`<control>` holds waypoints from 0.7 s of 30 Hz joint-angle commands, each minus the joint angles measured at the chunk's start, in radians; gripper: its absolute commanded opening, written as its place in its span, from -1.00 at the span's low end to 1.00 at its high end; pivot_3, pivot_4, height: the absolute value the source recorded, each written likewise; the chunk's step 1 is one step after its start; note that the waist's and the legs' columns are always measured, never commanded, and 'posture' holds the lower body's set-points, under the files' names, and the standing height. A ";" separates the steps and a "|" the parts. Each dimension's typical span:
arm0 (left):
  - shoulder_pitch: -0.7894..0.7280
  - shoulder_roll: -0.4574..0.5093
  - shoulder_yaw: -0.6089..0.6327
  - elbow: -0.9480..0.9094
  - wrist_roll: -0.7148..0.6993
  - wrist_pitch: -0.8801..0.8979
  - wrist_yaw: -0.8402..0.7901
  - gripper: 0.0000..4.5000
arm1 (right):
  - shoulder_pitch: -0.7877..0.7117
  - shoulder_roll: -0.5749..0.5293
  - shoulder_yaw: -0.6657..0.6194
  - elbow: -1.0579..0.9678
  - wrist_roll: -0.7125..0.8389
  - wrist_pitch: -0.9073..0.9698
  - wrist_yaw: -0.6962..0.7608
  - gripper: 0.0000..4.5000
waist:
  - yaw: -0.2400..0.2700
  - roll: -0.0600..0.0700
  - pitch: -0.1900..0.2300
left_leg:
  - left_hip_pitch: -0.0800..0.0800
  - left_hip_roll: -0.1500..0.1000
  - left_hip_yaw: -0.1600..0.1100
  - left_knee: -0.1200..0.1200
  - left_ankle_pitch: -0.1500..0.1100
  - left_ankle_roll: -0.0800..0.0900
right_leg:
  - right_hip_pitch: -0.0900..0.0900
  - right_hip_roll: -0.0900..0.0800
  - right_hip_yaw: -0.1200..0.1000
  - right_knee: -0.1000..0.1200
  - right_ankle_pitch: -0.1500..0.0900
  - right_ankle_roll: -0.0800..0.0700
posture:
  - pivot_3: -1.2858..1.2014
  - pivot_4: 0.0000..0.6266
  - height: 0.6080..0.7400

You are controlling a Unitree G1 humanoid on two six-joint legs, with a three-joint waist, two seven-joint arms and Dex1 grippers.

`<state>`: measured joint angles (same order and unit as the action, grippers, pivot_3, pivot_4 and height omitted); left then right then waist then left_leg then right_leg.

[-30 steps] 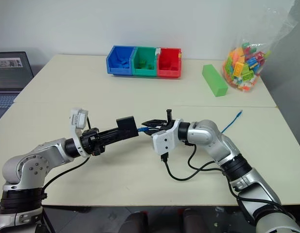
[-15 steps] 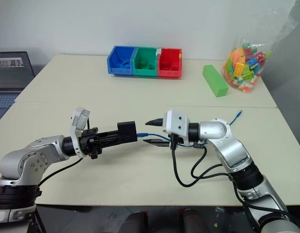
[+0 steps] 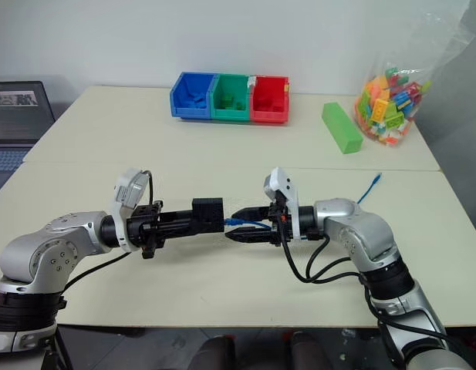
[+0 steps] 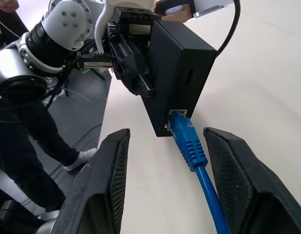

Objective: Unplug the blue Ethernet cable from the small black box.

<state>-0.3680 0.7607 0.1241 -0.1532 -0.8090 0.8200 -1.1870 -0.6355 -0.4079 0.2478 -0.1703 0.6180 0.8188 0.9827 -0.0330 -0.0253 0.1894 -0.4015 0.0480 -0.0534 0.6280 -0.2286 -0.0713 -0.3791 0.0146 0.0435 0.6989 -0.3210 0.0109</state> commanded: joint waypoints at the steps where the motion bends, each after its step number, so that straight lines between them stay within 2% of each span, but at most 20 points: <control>1: -0.013 0.013 0.017 -0.040 -0.021 -0.002 -0.005 -0.65 | -0.020 0.019 -0.039 -0.008 0.055 0.050 -0.005 0.13 | 0.000 0.000 0.000 | 0.000 0.000 0.000 0.000 0.000 0.000 | 0.000 0.000 0.000 0.000 0.000 0.000 | 0.03 -0.52 1.00; 19: -0.011 0.015 0.007 -0.051 -0.020 -0.002 -0.010 -0.65 | -0.043 0.052 -0.072 0.026 0.091 0.121 -0.026 0.13 | 0.000 0.000 0.000 | 0.000 0.000 0.000 0.000 0.000 0.000 | 0.000 0.000 0.000 0.000 0.000 0.001 | 0.03 -0.52 1.00; 21: -0.008 0.018 0.006 -0.054 -0.019 -0.002 -0.014 -0.65 | -0.046 0.050 -0.074 0.030 0.100 0.128 -0.020 -0.03 | 0.000 0.000 0.000 | 0.000 0.000 0.000 0.000 0.000 0.000 | 0.000 0.000 0.000 0.000 0.000 0.001 | 0.03 -0.52 1.00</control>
<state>-0.3679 0.7609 0.1210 -0.1690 -0.8122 0.8220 -1.1893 -0.6577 -0.3591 0.2054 -0.1309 0.6880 0.9398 0.9532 -0.0332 -0.0253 0.1894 -0.4019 0.0479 -0.0533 0.6278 -0.2286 -0.0713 -0.3796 0.0148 0.0435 0.6987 -0.3214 0.0115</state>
